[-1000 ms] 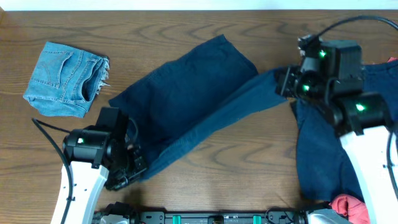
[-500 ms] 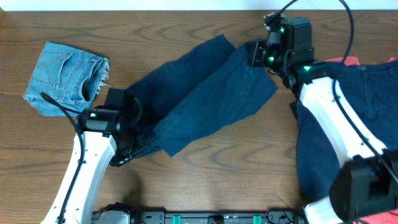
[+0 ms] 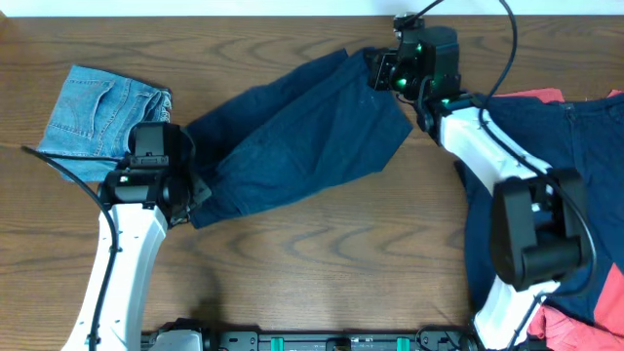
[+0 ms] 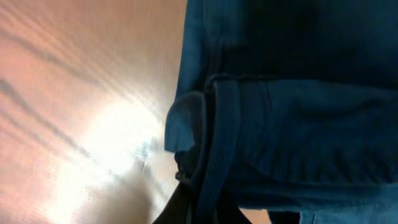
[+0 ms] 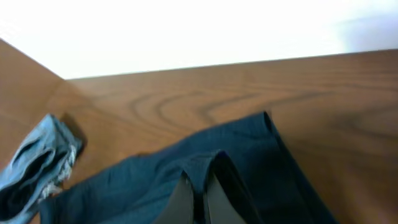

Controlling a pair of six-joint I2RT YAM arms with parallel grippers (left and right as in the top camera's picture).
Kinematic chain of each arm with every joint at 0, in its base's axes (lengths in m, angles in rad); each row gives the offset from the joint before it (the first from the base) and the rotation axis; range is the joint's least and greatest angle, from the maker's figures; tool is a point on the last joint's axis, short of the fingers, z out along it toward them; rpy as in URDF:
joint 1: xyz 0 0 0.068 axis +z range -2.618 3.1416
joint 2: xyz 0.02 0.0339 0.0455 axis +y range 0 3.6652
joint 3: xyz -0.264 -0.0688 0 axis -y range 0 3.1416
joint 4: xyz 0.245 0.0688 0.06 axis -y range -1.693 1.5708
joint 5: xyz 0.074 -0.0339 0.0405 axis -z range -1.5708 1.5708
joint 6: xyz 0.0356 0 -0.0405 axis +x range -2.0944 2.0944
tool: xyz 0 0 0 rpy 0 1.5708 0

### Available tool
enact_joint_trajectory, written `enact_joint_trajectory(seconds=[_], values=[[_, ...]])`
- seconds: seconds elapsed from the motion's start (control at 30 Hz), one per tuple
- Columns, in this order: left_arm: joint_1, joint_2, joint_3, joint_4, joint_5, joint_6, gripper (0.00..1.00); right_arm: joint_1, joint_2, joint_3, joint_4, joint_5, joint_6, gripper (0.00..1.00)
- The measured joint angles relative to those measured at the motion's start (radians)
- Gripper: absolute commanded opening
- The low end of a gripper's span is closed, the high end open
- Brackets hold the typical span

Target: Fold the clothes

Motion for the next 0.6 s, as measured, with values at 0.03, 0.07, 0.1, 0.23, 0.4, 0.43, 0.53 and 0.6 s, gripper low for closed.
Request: enact_joint_trajectory(seconds=[0.03,0.07,0.1,0.23,0.4,0.43,0.53,0.6], values=[[0.0,0.008,0.0,0.013,-0.01,0.001,0.06,0.0,0.014,0.001,0.021,-0.003,0.008,0.01],[0.0,0.016,0.0,0.026,-0.021,0.004,0.07,0.0,0.033,0.001,0.043,-0.005,0.019,0.01],[0.001,0.027,0.0,0.039,-0.031,0.005,0.11,0.0,0.043,0.001,0.053,-0.008,0.025,0.02],[0.005,0.088,0.0,0.098,-0.1,0.011,0.84,0.004,0.091,0.001,0.1,0.008,0.049,0.76],[0.013,0.15,0.0,0.14,-0.155,0.011,0.91,-0.003,0.095,0.008,-0.018,0.024,0.017,0.8],[0.013,0.154,0.0,0.132,-0.154,0.011,0.91,-0.005,0.093,0.012,-0.068,0.024,0.002,0.8],[0.013,0.155,0.0,0.076,-0.153,0.011,0.92,-0.016,0.078,0.014,-0.239,0.023,-0.06,0.79],[0.013,0.155,0.0,0.033,-0.153,0.012,0.92,-0.028,0.063,0.014,-0.337,0.027,-0.106,0.77]])
